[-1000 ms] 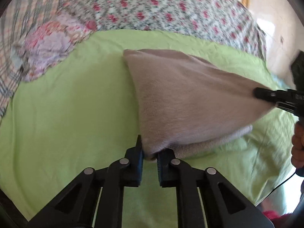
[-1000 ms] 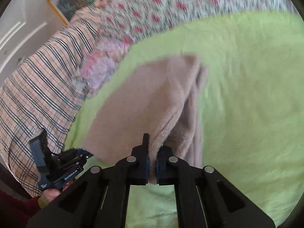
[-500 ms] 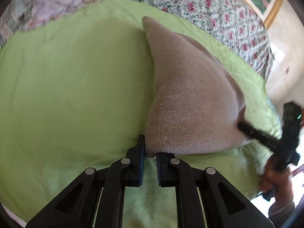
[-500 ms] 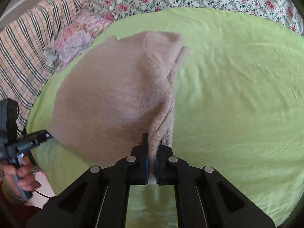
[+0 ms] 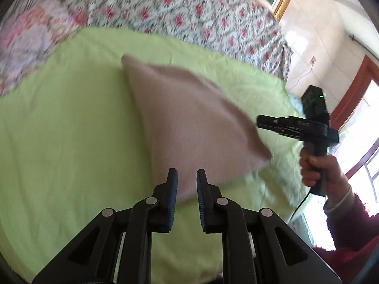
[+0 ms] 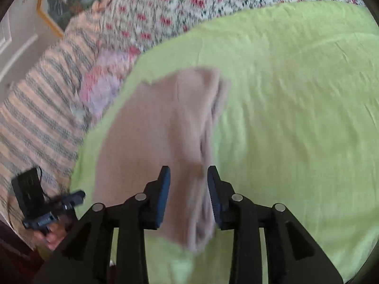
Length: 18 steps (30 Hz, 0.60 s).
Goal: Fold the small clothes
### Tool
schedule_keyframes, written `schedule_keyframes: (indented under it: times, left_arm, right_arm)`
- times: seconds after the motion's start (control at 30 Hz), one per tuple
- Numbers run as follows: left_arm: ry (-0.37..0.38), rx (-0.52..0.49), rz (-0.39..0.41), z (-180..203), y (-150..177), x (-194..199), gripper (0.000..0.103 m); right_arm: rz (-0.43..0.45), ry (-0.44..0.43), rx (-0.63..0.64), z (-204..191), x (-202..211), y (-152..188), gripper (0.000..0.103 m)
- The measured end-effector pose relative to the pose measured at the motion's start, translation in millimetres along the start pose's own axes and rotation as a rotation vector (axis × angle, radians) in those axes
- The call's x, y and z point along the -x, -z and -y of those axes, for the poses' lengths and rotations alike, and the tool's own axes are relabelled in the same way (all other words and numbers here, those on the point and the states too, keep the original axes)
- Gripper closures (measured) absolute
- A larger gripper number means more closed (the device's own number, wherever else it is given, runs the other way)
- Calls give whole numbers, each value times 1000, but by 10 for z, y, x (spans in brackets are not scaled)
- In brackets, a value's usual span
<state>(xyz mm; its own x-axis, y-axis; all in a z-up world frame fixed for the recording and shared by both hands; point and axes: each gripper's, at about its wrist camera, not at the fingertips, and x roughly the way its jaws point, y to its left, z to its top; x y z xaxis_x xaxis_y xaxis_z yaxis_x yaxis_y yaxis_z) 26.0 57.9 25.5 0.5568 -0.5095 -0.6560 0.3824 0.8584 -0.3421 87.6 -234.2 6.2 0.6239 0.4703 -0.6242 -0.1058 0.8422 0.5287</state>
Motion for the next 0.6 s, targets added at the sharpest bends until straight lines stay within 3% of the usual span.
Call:
schedule_keyframes:
  times: [0.17,0.27,0.37,0.43,0.5,0.6]
  left_arm:
    - [62,-31,-15,98,-259,-349,86]
    - [37,-54,-87,143,-158,-612,86]
    - [12,-32,-150,89,-24,-854,89]
    - [5,-37,-132,93,-5,-874,89]
    - [-4,-37,-134,111,-16,-893,89]
    - [9,-39,-144,154,-3,-823,89]
  right_arm:
    - [-45,-42,-120,239,-598,-472,69]
    - [-71,-39,-90,230,-818,-623,94]
    - [-36,-2,-18,136,-839,-760,95]
    - [-73,97,45,130,-1030,-736,96]
    - [-97,112,61,176,-1133,-664,95]
    - [-62,116,27,191,-938,-654,89]
